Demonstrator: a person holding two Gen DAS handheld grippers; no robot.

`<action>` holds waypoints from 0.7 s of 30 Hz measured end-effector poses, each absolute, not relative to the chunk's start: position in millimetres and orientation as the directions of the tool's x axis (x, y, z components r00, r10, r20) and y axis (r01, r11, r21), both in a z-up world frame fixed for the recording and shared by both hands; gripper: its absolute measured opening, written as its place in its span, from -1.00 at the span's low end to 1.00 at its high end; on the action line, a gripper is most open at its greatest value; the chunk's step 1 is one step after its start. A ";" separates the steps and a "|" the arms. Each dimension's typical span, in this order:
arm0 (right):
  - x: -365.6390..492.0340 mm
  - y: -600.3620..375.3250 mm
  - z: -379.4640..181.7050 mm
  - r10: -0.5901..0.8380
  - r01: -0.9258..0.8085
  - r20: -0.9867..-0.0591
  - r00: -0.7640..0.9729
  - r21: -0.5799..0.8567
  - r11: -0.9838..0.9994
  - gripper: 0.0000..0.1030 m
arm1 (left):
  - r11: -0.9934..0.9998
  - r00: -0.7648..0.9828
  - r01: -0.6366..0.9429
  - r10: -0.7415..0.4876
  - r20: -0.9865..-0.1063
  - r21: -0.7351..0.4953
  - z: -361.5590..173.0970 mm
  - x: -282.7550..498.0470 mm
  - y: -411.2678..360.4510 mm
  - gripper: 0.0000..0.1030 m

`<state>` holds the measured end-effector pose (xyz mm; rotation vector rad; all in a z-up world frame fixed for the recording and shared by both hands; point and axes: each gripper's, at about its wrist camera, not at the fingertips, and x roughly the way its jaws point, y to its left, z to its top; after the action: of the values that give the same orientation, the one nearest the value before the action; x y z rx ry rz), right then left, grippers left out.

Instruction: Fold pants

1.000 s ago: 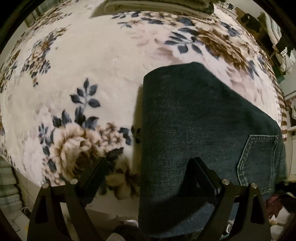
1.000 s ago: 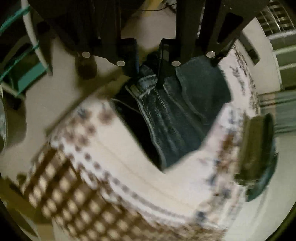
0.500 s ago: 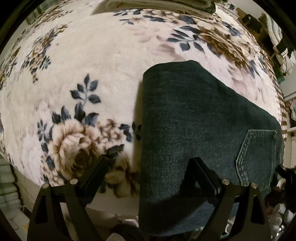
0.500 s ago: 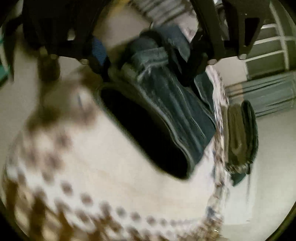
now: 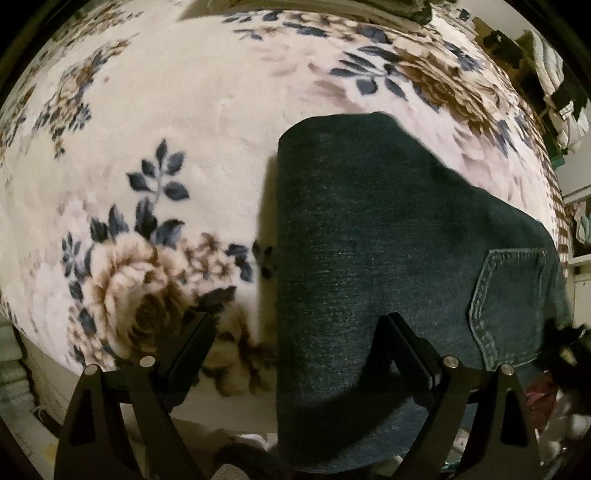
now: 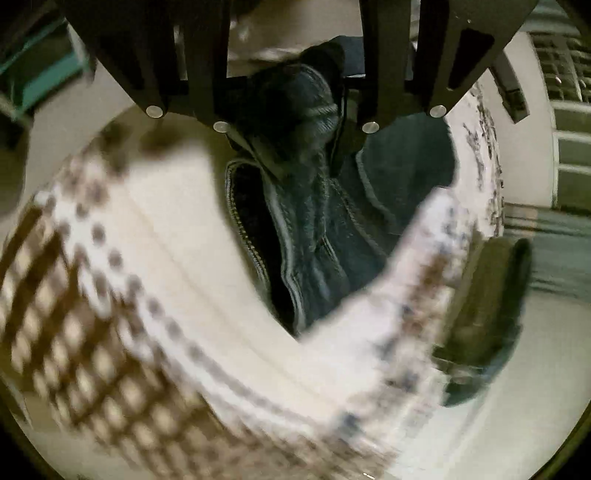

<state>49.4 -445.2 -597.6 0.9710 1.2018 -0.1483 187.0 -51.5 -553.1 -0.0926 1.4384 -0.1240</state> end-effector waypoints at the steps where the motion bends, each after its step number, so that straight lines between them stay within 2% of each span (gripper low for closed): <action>1: 45.9 -449.3 -607.2 0.416 0.585 -0.826 0.381 0.563 0.583 -0.06 | 0.989 0.120 0.020 -0.149 -0.982 -0.147 -553.0 188.5 -49.8 0.80; 2: 43.1 -453.9 -614.3 0.446 0.601 -0.816 0.367 0.574 0.556 0.16 | 0.988 0.121 0.009 -0.154 -0.981 -0.154 -551.3 190.3 -47.5 0.80; 3: 38.8 -458.4 -617.0 0.482 0.611 -0.793 0.373 0.600 0.516 0.27 | 0.987 0.131 -0.007 -0.157 -0.979 -0.159 -548.1 193.2 -44.1 0.80; 5: 31.4 -463.6 -619.6 0.515 0.613 -0.764 0.389 0.631 0.474 0.36 | 0.979 0.163 -0.040 -0.189 -0.968 -0.198 -541.2 206.1 -33.4 0.80; 8: 27.9 -457.3 -624.4 0.562 0.588 -0.727 0.394 0.670 0.454 0.38 | 0.957 0.184 -0.124 -0.239 -0.953 -0.264 -543.9 236.0 -19.9 0.80; 13: 34.3 -444.9 -642.9 0.591 0.607 -0.689 0.418 0.697 0.383 0.38 | 0.887 0.155 -0.263 -0.349 -0.924 -0.379 -578.2 279.3 -10.6 0.76; 14: 35.9 -444.7 -642.1 0.563 0.617 -0.697 0.443 0.693 0.373 0.31 | 0.873 0.179 -0.270 -0.368 -0.912 -0.406 -578.6 283.1 -11.7 0.41; 15: 36.0 -445.1 -638.8 0.534 0.621 -0.700 0.474 0.696 0.361 0.01 | 0.874 0.205 -0.263 -0.362 -0.909 -0.408 -578.0 287.4 -12.8 -0.34; 16: 36.7 -442.8 -635.8 0.514 0.623 -0.706 0.488 0.694 0.361 -0.13 | 0.882 0.214 -0.244 -0.357 -0.909 -0.404 -577.0 290.3 -15.7 -0.63; 18: 34.9 -439.8 -628.7 0.490 0.629 -0.713 0.501 0.689 0.360 -0.36 | 0.909 0.220 -0.205 -0.319 -0.922 -0.364 -573.8 293.4 -22.8 -0.78; 21: 31.0 -435.1 -608.4 0.460 0.612 -0.739 0.492 0.670 0.421 -0.45 | 0.924 0.216 -0.174 -0.302 -0.929 -0.341 -580.8 293.7 -23.2 -0.78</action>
<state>31.0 -435.1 -608.4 1.2018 1.1246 -0.1259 293.7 -23.2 -580.8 -0.4152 1.3616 -0.0920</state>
